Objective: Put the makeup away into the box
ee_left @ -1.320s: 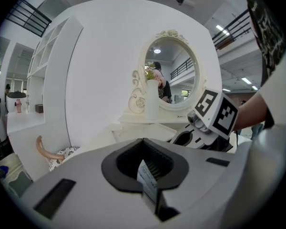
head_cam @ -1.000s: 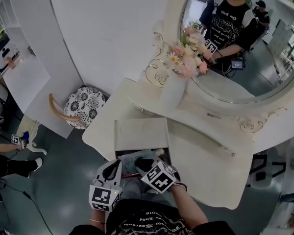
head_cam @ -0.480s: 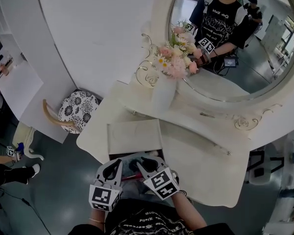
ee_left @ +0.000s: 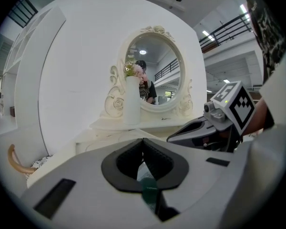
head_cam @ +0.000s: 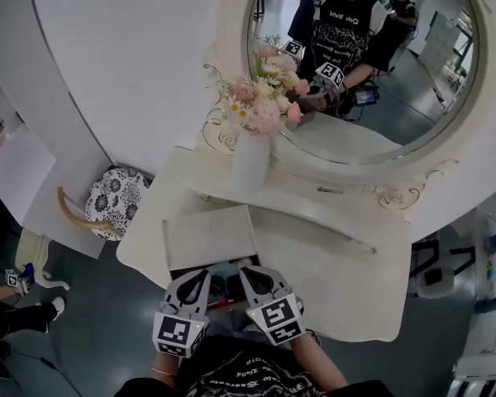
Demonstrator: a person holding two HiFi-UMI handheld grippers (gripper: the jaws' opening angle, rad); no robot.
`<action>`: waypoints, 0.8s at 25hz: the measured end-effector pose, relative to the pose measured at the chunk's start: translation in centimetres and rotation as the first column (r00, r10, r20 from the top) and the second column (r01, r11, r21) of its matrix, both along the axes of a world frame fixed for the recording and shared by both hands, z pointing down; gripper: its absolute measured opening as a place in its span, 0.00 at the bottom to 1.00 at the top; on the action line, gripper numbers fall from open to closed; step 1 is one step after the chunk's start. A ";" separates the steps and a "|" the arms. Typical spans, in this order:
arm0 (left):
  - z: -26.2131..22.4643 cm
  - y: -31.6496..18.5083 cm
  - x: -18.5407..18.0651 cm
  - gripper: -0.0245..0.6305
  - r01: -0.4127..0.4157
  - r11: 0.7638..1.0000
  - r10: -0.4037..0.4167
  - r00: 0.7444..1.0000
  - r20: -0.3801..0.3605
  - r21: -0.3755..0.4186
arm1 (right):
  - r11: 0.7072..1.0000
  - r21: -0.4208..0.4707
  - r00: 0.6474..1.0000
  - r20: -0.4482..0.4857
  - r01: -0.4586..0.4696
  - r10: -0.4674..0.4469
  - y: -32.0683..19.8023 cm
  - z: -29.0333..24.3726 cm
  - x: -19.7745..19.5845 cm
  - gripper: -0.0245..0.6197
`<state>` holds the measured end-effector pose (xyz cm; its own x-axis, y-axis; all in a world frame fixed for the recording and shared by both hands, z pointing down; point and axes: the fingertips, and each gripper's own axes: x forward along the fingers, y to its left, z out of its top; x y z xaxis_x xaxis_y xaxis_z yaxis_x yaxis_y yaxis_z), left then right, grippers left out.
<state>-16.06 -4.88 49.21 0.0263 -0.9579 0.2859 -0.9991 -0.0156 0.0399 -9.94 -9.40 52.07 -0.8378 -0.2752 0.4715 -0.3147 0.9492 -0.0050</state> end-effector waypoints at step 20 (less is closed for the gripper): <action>0.5 -1.5 2.2 0.06 -0.033 0.999 0.033 0.999 -0.003 -0.012 | 0.998 0.002 0.998 -0.006 0.065 -0.065 1.0 0.8 0.7 0.05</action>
